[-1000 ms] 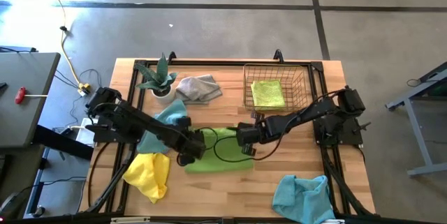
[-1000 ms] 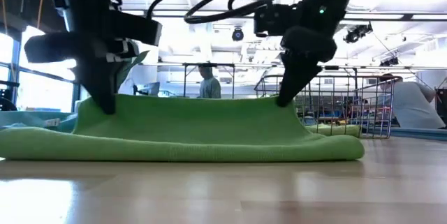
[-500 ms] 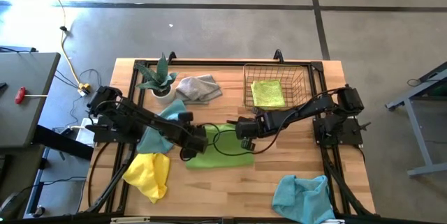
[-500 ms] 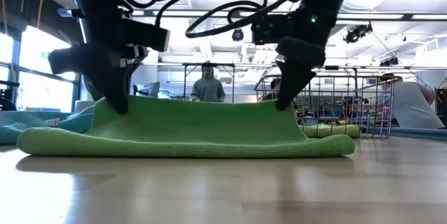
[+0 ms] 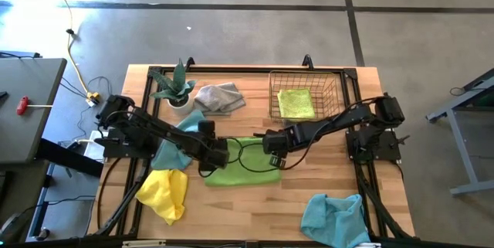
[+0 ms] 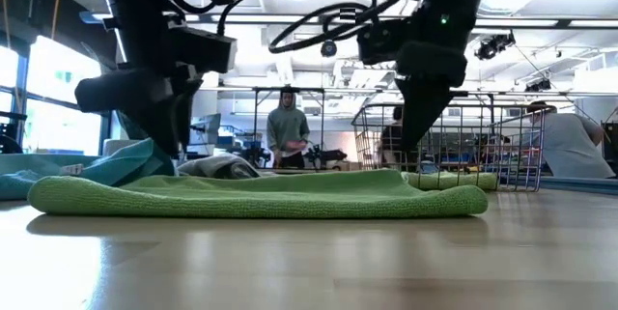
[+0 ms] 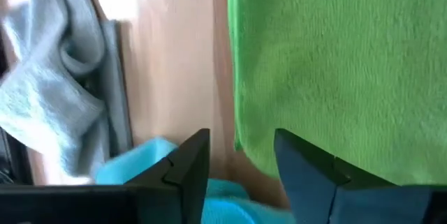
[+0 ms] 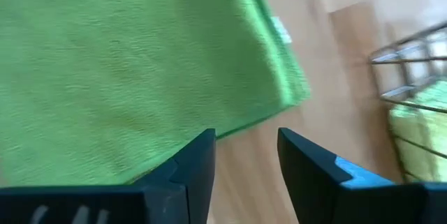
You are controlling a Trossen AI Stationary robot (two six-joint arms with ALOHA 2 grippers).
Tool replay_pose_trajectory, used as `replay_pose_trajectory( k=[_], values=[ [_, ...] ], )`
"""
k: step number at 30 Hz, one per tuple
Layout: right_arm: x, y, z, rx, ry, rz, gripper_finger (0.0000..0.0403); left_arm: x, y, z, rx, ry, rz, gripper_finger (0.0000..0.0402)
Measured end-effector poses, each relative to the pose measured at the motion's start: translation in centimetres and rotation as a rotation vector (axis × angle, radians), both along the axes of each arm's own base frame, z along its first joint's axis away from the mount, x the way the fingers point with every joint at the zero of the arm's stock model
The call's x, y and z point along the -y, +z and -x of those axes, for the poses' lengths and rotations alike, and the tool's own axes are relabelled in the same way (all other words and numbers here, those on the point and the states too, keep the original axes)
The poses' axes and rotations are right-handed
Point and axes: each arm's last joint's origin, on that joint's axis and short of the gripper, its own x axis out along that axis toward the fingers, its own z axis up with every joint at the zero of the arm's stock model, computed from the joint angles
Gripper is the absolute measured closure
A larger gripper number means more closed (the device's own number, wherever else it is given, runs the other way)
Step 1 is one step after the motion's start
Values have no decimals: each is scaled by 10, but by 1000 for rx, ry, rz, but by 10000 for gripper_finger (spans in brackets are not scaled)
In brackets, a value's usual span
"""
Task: Fold microfiber towels
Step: Fold the green microfiber towel
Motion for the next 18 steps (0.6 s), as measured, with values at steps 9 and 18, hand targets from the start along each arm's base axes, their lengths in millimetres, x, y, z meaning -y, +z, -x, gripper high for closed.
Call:
replay_pose_trajectory(
  k=[9,18],
  values=[
    [-26,-15,-6,6,154,24,253,34,-9,3,43,-165,258,245],
    [-34,-17,13,-121,44,63,253,39,-41,22,142,-102,261,271]
  ],
)
